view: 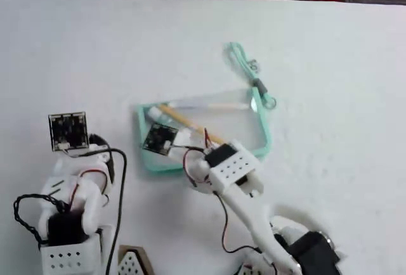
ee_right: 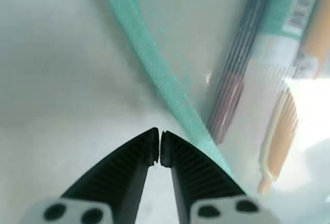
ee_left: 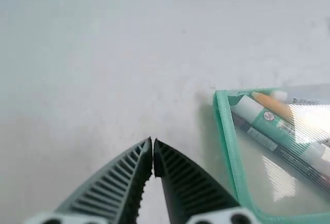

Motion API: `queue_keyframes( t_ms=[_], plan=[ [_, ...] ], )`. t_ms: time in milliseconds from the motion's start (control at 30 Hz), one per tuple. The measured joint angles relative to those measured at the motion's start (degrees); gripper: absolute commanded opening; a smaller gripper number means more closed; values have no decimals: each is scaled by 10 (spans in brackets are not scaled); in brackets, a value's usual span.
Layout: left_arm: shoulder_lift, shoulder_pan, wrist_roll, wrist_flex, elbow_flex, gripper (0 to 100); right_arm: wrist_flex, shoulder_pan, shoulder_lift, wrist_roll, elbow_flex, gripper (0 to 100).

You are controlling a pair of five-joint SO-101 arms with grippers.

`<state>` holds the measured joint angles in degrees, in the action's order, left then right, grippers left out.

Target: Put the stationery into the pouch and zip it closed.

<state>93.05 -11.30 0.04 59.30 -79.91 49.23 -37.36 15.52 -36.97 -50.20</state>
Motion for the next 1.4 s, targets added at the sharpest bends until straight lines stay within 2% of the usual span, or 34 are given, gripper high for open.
queue_keyframes(
  t_ms=[200,267,433,567,733,900,1033,1133,1200,1300,1400],
  plan=[
    [0,0,0,0,0,23,-2,0,-149,-3,94,19],
    [0,0,0,0,0,23,-1,5,-170,18,119,19],
    [0,2,0,-8,-16,23,-33,29,-162,120,164,19],
    [0,2,0,-16,-18,23,-18,29,-114,147,164,19],
    [0,2,0,-19,-21,24,64,47,23,149,146,19],
    [0,4,0,-57,-42,24,112,110,230,149,98,20],
    [0,4,-4,-164,-47,24,100,197,396,149,36,21],
    [0,9,-50,-280,-40,24,79,269,515,149,18,21],
    [0,21,-94,-321,-7,24,76,304,594,149,17,21],
    [0,31,-139,-301,85,24,76,318,709,153,17,21],
    [4,32,-148,-225,204,24,76,316,817,154,18,19]
  ],
)
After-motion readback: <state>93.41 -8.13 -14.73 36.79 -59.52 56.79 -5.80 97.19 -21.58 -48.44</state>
